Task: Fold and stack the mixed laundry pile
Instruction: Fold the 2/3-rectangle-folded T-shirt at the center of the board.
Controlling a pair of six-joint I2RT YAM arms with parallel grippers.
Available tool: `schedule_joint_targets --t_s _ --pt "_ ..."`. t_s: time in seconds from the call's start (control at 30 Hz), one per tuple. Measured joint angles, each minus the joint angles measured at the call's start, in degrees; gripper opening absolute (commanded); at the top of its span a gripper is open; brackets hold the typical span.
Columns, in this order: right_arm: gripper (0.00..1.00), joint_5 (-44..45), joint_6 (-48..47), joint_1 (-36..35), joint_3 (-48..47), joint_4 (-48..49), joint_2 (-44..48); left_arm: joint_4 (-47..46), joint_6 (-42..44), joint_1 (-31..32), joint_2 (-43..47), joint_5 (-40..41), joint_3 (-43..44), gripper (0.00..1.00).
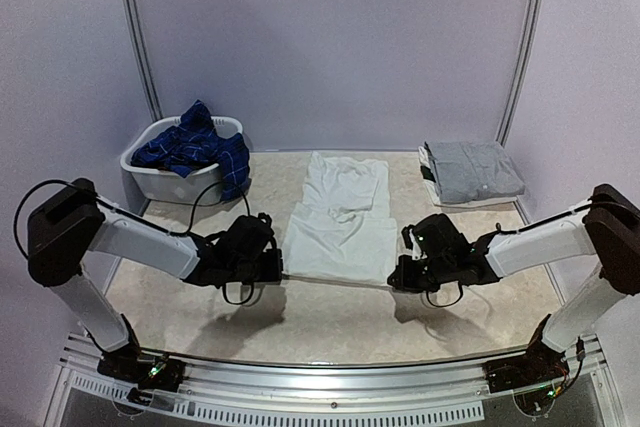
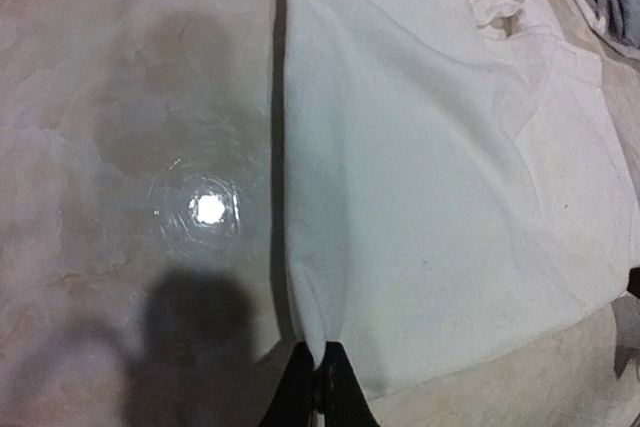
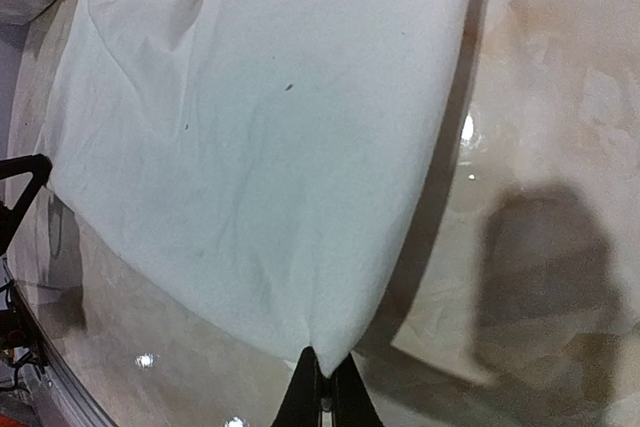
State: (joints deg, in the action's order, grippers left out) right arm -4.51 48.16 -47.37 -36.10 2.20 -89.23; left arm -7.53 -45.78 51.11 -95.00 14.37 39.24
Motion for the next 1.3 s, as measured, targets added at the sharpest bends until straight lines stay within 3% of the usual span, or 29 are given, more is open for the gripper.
schedule_joint_targets --t_s 0.33,0.73,0.97,1.3 --pt "0.0 4.4 -0.7 -3.2 0.0 -8.0 6.9 4.4 -1.2 5.2 7.8 4.2 -1.3 0.0" --pt "0.0 12.9 -0.2 -11.6 -1.9 -21.4 21.9 16.5 -3.4 16.7 20.6 13.5 -1.1 0.0" --pt "0.0 20.0 1.1 -17.6 -9.4 -33.0 24.9 24.9 -4.2 22.3 24.8 18.1 2.6 0.0" --pt "0.0 31.7 0.4 -17.7 -23.2 -45.5 21.5 33.4 -1.3 21.0 22.9 24.3 15.2 0.0"
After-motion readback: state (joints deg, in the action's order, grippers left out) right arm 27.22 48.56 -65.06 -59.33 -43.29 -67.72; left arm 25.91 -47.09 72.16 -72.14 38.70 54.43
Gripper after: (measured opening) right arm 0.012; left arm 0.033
